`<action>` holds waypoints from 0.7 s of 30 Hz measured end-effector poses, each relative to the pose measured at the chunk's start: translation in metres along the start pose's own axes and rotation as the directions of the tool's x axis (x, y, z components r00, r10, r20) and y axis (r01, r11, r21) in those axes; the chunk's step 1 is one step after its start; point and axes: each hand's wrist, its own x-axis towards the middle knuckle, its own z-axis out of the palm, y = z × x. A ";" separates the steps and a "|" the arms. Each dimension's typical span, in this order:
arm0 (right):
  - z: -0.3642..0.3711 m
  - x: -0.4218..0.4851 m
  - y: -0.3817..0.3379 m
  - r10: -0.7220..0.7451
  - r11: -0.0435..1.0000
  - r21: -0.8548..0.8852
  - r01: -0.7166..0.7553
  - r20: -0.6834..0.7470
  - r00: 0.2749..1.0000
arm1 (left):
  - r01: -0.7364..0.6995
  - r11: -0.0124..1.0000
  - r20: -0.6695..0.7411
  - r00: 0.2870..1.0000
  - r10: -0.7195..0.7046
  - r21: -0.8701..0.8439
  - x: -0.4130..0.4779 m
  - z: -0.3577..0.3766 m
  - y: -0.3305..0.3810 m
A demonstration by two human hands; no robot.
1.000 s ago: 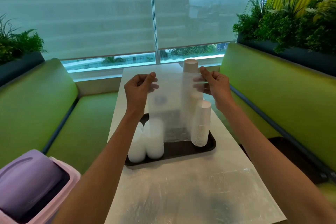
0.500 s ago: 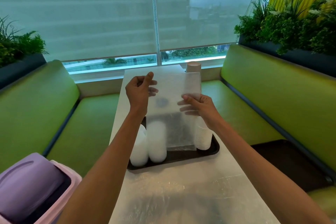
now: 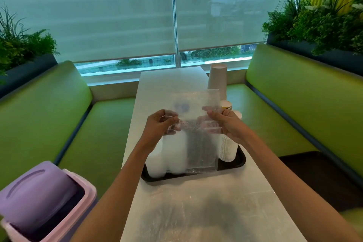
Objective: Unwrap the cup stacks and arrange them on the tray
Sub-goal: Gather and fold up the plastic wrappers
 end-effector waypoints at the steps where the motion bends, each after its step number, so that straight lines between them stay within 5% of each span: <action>1: -0.002 0.001 0.002 0.015 1.000 0.012 -0.016 0.036 0.999 | 0.011 1.000 -0.004 1.000 -0.011 -0.010 0.000 -0.002 -0.002; 9: -0.008 0.005 0.007 0.028 0.992 -0.128 -0.016 0.096 0.995 | 0.010 1.000 0.043 0.999 -0.010 -0.023 -0.006 -0.010 -0.014; 17: -0.003 -0.003 -0.001 -0.076 0.963 -0.253 0.093 0.073 0.994 | 0.032 0.970 0.052 0.998 -0.020 -0.241 -0.004 -0.013 -0.025; 21: -0.001 -0.006 0.001 -0.032 0.996 -0.078 0.036 0.049 0.998 | 0.019 0.948 0.060 0.998 0.000 -0.316 -0.001 -0.018 -0.028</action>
